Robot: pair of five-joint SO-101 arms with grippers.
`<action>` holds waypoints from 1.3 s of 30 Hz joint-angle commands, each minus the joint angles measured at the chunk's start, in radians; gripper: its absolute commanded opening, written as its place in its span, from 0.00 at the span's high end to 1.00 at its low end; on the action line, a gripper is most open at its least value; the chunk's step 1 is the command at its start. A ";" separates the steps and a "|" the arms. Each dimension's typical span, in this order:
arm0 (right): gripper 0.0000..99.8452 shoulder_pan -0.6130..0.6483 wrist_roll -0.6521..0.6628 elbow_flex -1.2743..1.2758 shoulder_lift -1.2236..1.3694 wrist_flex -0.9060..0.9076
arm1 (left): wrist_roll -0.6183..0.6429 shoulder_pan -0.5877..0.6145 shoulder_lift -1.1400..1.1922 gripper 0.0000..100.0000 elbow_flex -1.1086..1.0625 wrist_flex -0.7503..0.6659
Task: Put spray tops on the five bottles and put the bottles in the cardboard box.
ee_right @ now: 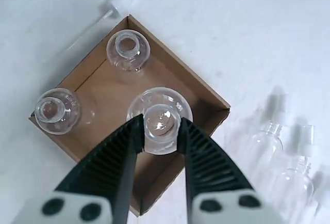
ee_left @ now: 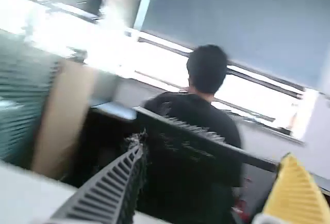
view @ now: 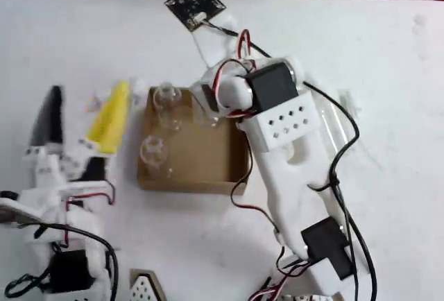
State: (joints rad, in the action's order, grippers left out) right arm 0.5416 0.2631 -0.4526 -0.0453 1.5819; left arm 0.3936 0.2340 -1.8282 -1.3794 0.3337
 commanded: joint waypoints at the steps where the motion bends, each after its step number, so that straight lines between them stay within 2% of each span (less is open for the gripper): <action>1: 0.99 -0.010 0.012 0.084 -0.004 -0.120 | 0.140 0.229 0.005 0.63 0.069 0.212; 4: 0.99 -0.008 0.012 0.187 -0.008 -0.173 | 0.158 0.292 0.005 0.64 0.123 0.393; 7: 0.99 0.015 0.012 0.252 -0.016 -0.194 | 0.160 0.303 0.005 0.64 0.172 0.560; 12: 0.99 0.054 0.012 0.275 -0.007 -0.200 | 0.153 0.306 0.005 0.63 0.163 0.747; 17: 0.99 0.061 0.009 0.367 -0.007 -0.335 | 0.153 0.380 0.005 0.63 0.069 0.675; 22: 0.99 0.073 0.009 0.460 -0.007 -0.421 | 0.153 0.383 0.005 0.63 -0.026 0.563; 30: 0.99 0.122 0.011 0.489 -0.005 -0.449 | 0.135 0.386 0.005 0.63 -0.063 0.551; 34: 0.99 0.110 0.012 0.494 -0.004 -0.469 | 0.048 0.381 0.005 0.63 -0.066 0.551; 39: 0.99 0.087 0.014 0.491 -0.005 -0.470 | 0.041 0.381 0.005 0.63 -0.066 0.551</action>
State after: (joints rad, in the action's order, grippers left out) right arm 0.6506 0.2647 0.0460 -0.0437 1.1354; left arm 0.4519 0.6068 -1.8144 -1.4500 0.9122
